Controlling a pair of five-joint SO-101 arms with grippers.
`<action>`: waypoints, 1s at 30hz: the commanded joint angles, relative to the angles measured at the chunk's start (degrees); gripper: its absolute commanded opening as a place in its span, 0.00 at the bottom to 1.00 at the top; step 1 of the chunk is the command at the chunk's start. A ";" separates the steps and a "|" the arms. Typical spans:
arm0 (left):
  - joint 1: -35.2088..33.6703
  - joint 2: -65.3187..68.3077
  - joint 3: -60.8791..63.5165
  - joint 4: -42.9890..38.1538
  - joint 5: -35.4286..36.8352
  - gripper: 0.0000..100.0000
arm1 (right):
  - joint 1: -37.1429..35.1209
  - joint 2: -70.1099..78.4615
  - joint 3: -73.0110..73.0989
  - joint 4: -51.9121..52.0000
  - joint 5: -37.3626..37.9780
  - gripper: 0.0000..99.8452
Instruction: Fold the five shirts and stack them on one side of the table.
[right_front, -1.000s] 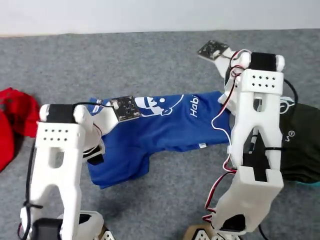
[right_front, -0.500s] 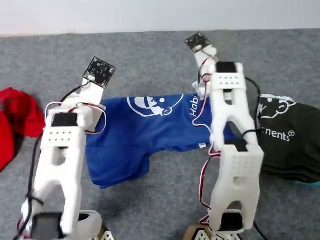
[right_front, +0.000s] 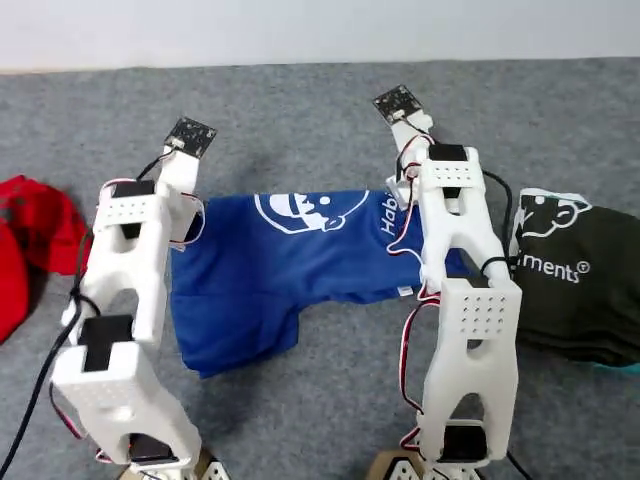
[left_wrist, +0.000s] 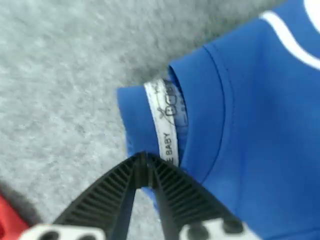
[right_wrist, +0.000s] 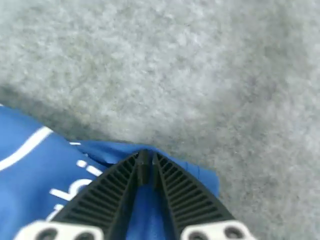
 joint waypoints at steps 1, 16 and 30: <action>-1.93 -0.09 -3.56 2.55 -1.67 0.00 | 3.47 -0.75 -3.34 -1.27 -0.35 0.02; -6.07 -14.15 -3.21 3.69 -1.93 0.00 | 1.36 -1.10 -20.48 10.68 -2.99 0.03; 4.84 -8.62 1.27 4.04 -2.11 0.00 | -0.84 6.29 -28.84 25.36 -3.25 0.03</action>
